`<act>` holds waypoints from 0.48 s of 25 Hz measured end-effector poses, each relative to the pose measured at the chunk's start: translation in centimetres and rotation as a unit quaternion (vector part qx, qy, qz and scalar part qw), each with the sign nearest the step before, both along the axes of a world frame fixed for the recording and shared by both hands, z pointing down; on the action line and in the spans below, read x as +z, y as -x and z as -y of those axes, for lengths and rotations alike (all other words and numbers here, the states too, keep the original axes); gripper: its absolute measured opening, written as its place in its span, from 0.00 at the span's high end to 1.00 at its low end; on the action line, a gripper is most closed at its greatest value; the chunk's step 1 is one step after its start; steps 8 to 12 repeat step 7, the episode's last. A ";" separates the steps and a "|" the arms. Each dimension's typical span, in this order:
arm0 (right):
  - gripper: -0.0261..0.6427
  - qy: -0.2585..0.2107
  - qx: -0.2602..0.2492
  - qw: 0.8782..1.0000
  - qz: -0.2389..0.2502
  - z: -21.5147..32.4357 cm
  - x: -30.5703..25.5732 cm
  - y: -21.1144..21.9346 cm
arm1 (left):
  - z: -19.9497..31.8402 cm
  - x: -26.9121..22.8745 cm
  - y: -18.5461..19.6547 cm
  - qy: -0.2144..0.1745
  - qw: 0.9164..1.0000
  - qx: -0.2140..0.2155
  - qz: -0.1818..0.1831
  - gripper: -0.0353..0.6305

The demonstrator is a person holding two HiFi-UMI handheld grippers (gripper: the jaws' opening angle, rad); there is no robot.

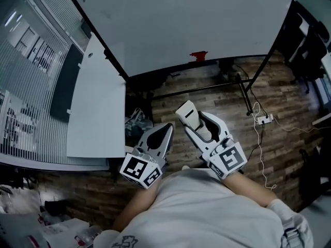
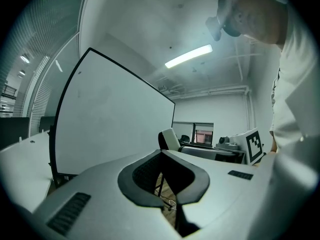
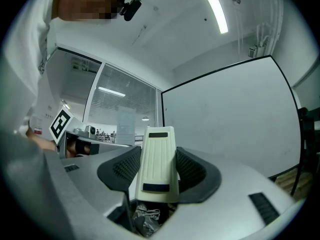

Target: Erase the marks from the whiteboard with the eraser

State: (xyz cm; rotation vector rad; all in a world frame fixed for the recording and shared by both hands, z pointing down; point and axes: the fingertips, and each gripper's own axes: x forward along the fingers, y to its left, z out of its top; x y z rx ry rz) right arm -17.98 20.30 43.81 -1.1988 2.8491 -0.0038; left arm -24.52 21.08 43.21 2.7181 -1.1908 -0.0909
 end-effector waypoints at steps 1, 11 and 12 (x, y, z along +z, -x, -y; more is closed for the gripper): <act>0.61 0.000 0.000 1.000 -0.002 -0.2 0.1 0.3 | -0.2 0.0 0.3 -0.001 1.000 -0.002 -0.001 0.94; 0.61 0.001 -0.001 1.000 -0.009 -1.5 0.1 1.1 | -1.7 -0.2 1.0 -0.008 1.000 -0.001 -0.009 0.94; 0.61 0.001 -0.001 1.000 -0.009 -1.5 0.1 1.1 | -1.7 -0.2 1.0 -0.008 1.000 -0.001 -0.009 0.94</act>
